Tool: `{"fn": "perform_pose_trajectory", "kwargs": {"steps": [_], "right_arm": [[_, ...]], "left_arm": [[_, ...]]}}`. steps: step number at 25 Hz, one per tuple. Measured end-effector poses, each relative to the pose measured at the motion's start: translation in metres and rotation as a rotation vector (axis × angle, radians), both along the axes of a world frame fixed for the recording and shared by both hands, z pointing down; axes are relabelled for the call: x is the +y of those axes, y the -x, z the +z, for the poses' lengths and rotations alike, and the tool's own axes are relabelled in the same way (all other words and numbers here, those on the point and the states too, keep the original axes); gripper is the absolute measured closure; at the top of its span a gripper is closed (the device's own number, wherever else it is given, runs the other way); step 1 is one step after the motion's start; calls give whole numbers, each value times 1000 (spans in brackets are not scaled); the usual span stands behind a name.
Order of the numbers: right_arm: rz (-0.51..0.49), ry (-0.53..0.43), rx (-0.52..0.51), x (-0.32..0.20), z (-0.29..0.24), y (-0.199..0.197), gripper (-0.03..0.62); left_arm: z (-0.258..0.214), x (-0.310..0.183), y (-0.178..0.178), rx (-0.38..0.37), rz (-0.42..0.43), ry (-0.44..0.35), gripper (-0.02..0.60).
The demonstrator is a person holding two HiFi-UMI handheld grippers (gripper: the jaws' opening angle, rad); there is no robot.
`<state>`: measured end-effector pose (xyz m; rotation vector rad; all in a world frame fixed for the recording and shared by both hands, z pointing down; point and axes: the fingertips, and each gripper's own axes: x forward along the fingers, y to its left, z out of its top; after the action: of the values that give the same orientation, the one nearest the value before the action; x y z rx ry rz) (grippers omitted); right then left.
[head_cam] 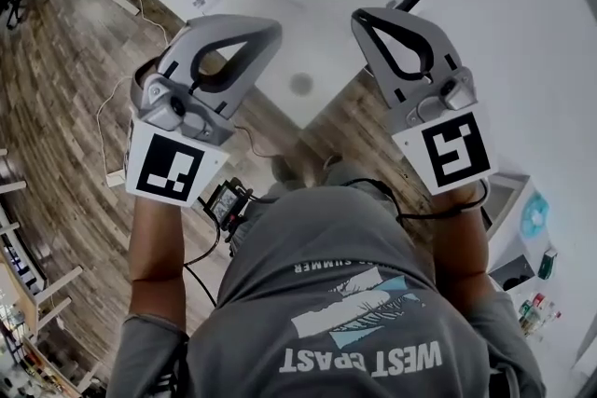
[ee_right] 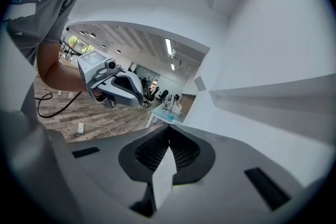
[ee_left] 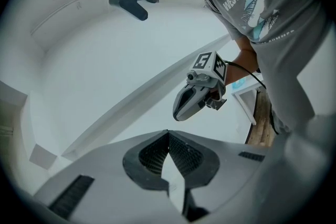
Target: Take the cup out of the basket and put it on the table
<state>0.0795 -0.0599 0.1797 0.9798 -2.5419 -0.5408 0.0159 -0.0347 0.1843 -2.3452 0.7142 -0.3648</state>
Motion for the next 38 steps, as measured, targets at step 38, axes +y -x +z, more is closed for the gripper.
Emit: {"fn": "perform_pose_trajectory", "kwargs": {"steps": [38], "right_arm": [[-168,46,10,-163,21,2,582]], "left_arm": [[5,-135,-5,-34,-167,32,572]]}}
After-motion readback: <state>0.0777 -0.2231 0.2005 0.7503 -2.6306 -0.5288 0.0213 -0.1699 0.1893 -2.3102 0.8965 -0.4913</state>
